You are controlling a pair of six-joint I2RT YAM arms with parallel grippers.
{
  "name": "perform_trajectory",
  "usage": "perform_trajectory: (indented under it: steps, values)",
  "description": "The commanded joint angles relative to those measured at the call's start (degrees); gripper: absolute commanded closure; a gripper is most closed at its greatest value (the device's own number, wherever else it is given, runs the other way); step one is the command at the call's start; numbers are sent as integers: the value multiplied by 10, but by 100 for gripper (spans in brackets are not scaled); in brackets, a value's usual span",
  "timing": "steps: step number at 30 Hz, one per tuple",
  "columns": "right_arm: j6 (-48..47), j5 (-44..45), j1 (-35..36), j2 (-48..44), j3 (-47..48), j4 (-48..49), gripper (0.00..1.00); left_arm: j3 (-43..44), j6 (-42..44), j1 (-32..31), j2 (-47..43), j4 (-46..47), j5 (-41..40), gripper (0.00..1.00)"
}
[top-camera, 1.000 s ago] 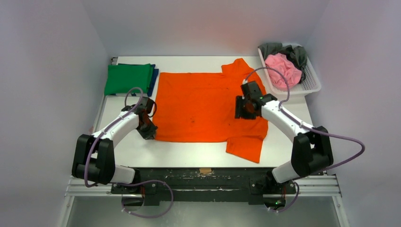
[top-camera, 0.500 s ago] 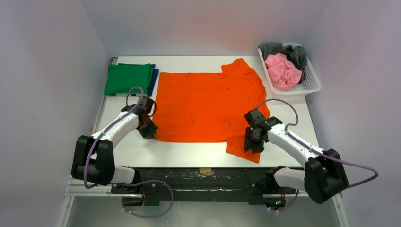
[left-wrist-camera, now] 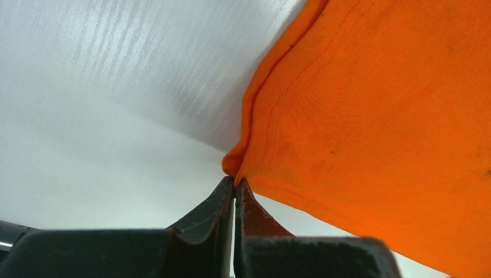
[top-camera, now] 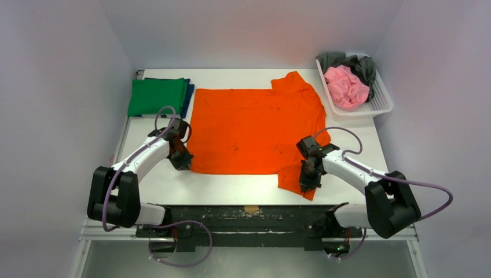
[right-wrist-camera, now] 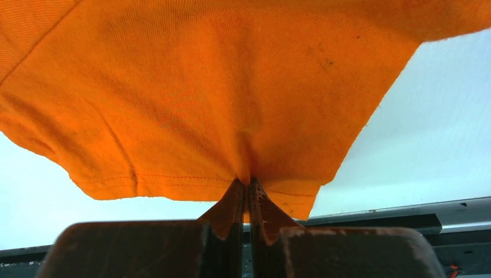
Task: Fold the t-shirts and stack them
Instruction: Grab the side of the flattened tshirt closest away from the robot with both arms, then fold the flattened tshirt in 1/3 of the way
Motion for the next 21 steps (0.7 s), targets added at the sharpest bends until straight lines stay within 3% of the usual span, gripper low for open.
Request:
perform_trajectory:
  steps: [1,12,21]
  values:
    - [30,3,9,-2,-32,6,100,-2,-1,5,-33,-16,9,100]
    - [70,-14,48,-75,-6,-105,100,-27,-21,5,-96,-106,15,100]
    - [9,20,24,-30,135,-68,100,28,1,9,-101,-42,54,100]
